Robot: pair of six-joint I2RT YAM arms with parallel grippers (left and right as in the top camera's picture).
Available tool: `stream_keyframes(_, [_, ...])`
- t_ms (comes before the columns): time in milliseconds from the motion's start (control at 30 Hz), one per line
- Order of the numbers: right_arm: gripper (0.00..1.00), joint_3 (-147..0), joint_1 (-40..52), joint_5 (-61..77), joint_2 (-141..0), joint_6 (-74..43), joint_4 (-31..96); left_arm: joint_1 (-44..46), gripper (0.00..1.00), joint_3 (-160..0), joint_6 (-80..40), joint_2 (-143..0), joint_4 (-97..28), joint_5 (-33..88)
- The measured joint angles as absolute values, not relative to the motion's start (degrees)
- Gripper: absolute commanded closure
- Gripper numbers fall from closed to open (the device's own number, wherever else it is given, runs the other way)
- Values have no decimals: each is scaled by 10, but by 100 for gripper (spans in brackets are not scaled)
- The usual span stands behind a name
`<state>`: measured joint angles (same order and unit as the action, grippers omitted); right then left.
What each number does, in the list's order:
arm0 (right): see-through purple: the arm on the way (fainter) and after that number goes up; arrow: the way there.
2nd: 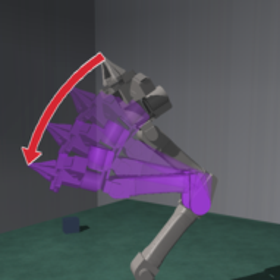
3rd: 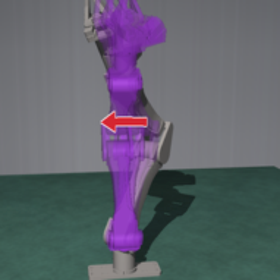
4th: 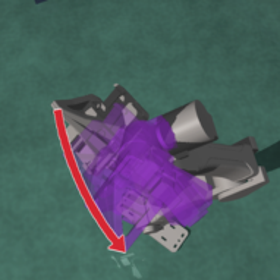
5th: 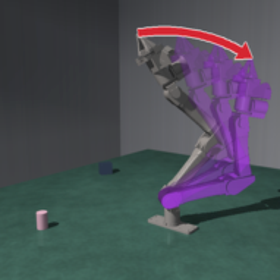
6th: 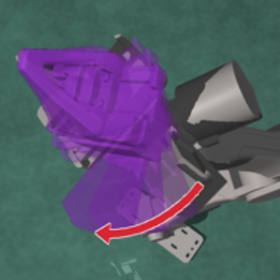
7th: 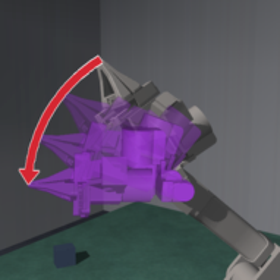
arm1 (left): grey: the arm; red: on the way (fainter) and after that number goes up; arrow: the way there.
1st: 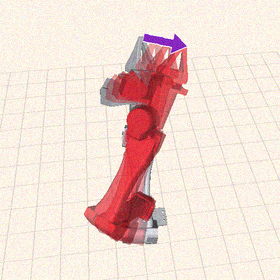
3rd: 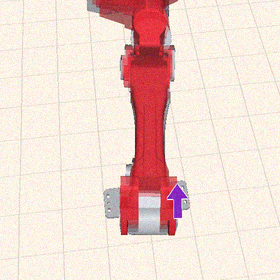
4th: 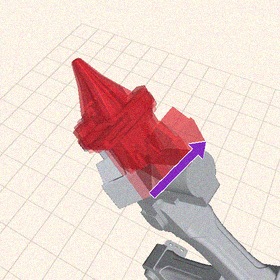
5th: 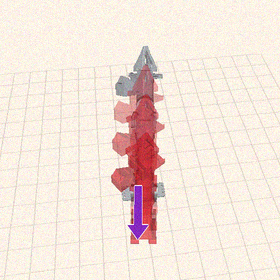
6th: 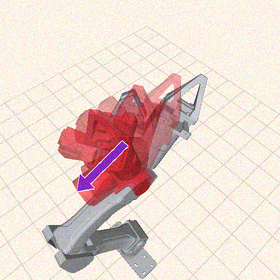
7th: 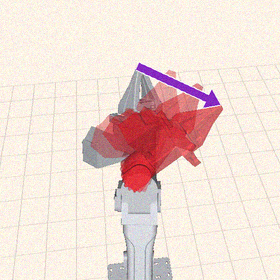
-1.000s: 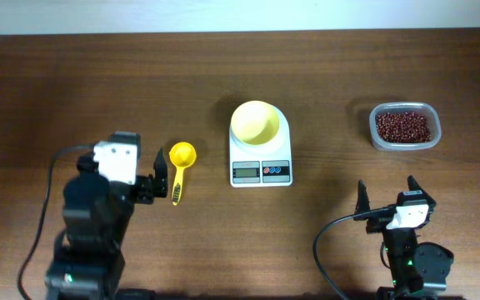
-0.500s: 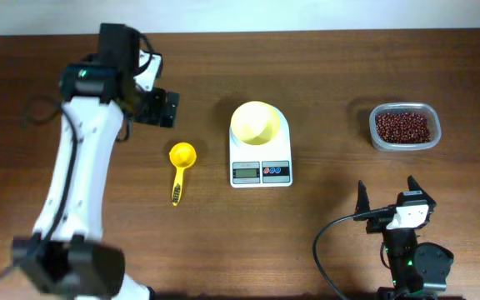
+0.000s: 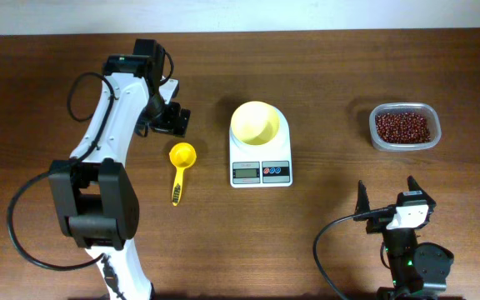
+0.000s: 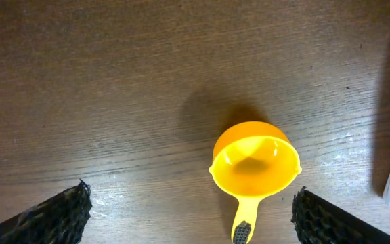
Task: Scoop item into bowl and weigh 50g on scale
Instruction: 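Move the left gripper over the yellow scoop handle and lower, then close the left gripper on the yellow scoop handle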
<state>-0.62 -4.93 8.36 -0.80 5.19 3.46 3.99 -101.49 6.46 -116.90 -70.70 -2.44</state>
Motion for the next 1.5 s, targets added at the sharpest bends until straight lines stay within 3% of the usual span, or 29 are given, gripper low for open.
stream_keyframes(433, [1,-6,-49,84,-8,52,35,40,1,-951,65,-1169,-688,-24])
stream_keyframes(933, [1,-6,-49,84,-8,52,35,40,1,-820,65,-1169,-559,-24])
stream_keyframes(1000, [1,-6,-49,84,-8,52,35,40,16,-819,65,-1169,-547,-24])
stream_keyframes(1033, [1,-6,-49,84,-8,52,35,40,36,-818,66,-1169,-537,-24])
stream_keyframes(1067, [1,-6,-49,84,-8,52,35,40,42,-818,66,-1169,-532,-24])
stream_keyframes(1100, [1,-6,-49,84,-8,52,35,40,56,-816,68,-1169,-522,-24])
stream_keyframes(1233, [1,-6,-49,84,-8,52,35,40,63,-814,71,-1169,-517,-19])
stream_keyframes(1333, [1,-6,-49,84,-8,52,35,40,79,-813,72,-1169,-515,-13])
stream_keyframes(1400, [1,-6,-49,84,-8,52,35,40,96,-812,73,-1169,-513,-8])
stream_keyframes(1500, [1,-6,-49,84,-8,52,35,40,100,-812,73,-1169,-513,-4])
